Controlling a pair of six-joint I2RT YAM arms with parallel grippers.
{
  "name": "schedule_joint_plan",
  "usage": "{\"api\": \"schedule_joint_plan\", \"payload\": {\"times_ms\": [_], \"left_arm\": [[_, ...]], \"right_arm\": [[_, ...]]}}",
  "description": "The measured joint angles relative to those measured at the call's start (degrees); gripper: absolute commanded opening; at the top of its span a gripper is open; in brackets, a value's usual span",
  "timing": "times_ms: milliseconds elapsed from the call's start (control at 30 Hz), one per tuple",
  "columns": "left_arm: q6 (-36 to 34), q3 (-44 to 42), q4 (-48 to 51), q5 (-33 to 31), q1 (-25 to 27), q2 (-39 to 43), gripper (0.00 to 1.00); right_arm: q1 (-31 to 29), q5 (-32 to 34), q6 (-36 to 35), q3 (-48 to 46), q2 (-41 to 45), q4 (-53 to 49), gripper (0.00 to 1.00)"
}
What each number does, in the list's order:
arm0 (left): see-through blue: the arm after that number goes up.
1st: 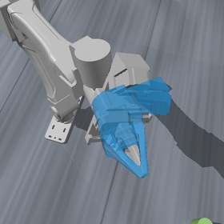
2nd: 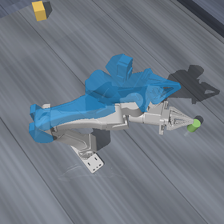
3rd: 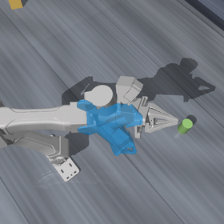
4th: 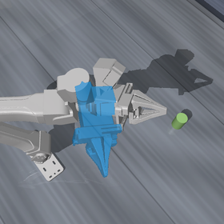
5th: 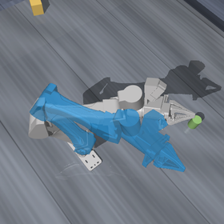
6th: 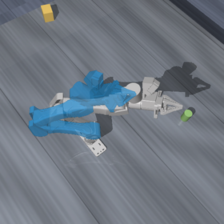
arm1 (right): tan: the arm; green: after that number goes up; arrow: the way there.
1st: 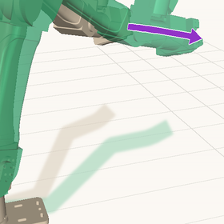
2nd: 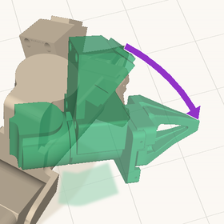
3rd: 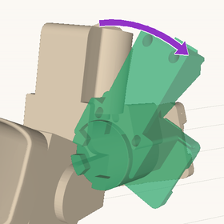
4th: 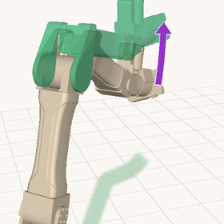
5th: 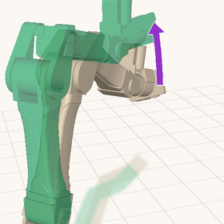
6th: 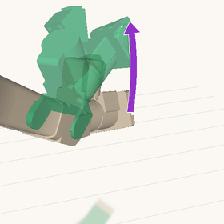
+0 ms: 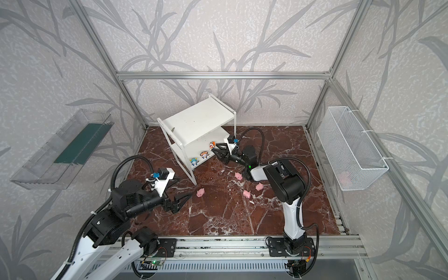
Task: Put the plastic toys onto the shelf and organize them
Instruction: 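Lower the figurine beside the other figurines and open the right gripper, then lower the open right gripper around the crab-hat figurine and close it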
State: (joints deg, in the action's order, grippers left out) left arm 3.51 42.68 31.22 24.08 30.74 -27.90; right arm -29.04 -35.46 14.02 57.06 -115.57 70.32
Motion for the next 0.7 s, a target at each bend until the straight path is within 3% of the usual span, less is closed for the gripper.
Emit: {"api": "schedule_joint_plan", "payload": {"times_ms": [500, 700], "left_arm": [[0.00, -0.11, -0.04, 0.07, -0.15, 0.74, 0.99], [0.02, -0.17, -0.04, 0.07, -0.15, 0.94, 0.99]], "right_arm": [[-2.69, 5.18, 4.50, 5.40, 6.36, -23.15, 0.45], [-5.46, 11.26, 2.97, 10.32, 8.61, -36.89, 0.44]]}}
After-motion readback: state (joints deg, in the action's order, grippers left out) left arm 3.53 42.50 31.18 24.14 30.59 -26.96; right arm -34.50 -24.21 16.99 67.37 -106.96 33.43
